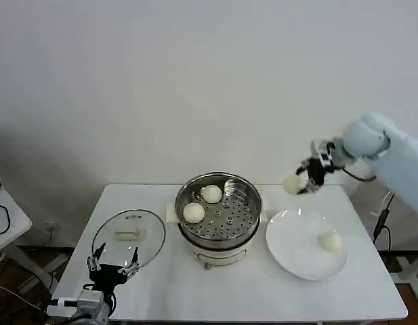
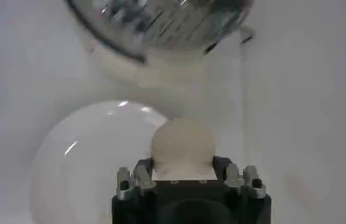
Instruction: Take steamed baozi put them in steamer then cover it.
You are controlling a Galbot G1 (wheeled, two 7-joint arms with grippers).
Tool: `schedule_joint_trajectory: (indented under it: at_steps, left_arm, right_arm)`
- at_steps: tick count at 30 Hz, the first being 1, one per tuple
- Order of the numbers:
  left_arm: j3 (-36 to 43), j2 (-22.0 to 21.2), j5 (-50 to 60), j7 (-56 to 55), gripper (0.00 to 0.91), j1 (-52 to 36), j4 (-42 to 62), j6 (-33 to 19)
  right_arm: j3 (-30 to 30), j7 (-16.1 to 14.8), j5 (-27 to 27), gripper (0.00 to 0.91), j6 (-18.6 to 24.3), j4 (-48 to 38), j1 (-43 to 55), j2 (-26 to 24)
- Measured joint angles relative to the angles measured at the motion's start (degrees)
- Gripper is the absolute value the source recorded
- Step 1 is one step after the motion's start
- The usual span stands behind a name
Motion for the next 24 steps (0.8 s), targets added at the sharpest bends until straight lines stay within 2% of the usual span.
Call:
schedule_joint_trajectory:
  at_steps: [3, 6, 14, 24]
  left_arm:
    - [-0.4, -0.3, -0.1, 0.0, 0.907, -0.1, -0.3, 0.0]
    - [-0.8, -0.4, -0.2, 0.0, 0.907, -0.1, -0.4, 0.0]
    - [-1.5, -0.5, 0.2, 0.0, 0.907, 0.0, 0.0, 0.1]
    - [-1.9, -1.6, 1.0, -0.3, 0.907, 0.3, -0.3, 0.2]
  right_arm:
    - [-0.4, -0.4, 1.3, 0.655, 0.8, -1.7, 1.9, 2.9]
    - [-1.0, -0.7, 3.1, 0.655, 3.9, -4.0, 3.1, 5.8]
    - [-2.3, -3.1, 6.0, 0.655, 18.4, -9.3, 4.3, 13.6]
    - [-6.0, -4.9, 0.1, 0.655, 32.1, -5.6, 5.0, 18.0]
